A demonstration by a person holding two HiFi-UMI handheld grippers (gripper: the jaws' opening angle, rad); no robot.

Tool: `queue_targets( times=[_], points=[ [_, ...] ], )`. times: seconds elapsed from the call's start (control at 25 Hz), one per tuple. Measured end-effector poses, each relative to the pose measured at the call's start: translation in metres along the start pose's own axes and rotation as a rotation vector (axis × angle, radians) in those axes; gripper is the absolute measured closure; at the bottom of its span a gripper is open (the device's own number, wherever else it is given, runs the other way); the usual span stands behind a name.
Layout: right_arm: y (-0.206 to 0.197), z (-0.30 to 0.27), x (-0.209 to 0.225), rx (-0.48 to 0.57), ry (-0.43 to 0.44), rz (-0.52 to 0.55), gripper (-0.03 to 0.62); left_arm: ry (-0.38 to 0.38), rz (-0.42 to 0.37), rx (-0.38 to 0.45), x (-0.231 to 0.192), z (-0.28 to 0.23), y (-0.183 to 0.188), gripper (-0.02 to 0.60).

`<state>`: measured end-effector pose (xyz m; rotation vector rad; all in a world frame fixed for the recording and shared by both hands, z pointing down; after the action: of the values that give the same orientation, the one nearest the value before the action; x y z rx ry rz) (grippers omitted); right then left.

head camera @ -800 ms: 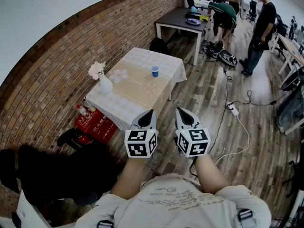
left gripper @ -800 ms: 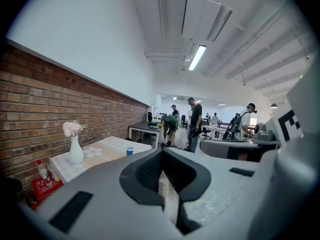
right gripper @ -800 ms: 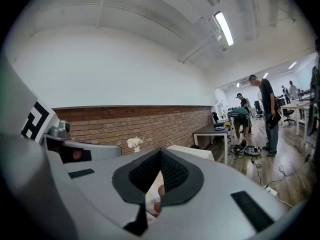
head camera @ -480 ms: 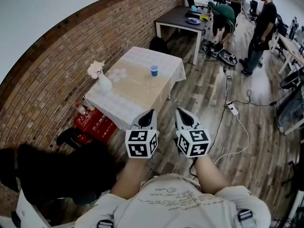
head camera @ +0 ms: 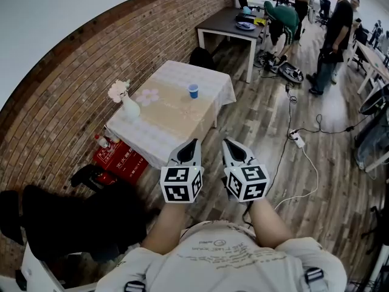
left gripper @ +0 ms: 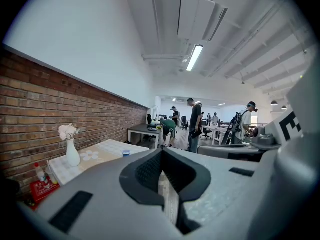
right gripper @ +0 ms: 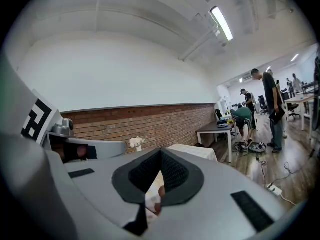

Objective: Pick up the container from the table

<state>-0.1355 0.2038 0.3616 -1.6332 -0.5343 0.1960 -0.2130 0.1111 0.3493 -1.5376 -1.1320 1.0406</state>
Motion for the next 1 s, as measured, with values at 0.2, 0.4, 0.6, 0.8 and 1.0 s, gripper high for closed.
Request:
queue_targets(
  times=[0.2, 0.4, 0.6, 0.8, 1.0],
  points=[
    [-0.004, 0.008, 0.013, 0.004, 0.008, 0.016, 0.595, 0.021, 0.007, 0.019, 0.013, -0.003, -0.003, 0.578],
    [-0.01, 0.01, 0.03, -0.008, 0.008, 0.005, 0.595, 0.032, 0.008, 0.002, 0.022, -0.016, -0.012, 0.578],
    [-0.013, 0.002, 0.046, -0.024, 0.004, -0.004, 0.595, 0.029, 0.011, 0.005, 0.026, -0.033, -0.012, 0.578],
    [-0.015, -0.014, 0.06, -0.035, 0.0, -0.01, 0.595, 0.024, 0.011, 0.002, 0.022, -0.054, -0.013, 0.578],
    [-0.007, -0.034, 0.075, -0.033, -0.003, -0.007, 0.595, 0.023, 0.017, -0.002, 0.014, -0.079, -0.006, 0.578]
  ],
)
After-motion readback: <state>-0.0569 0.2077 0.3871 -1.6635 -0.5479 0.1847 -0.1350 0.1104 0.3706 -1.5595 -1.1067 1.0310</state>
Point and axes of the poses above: the fingertips, and each gripper's own axes: z backward along the fingers, x to its right, y out of its top, the point moved 4 cm from there along z, backward along the fingers, and after that the axes turned 4 degrees about -y, right-handed, at the moved point
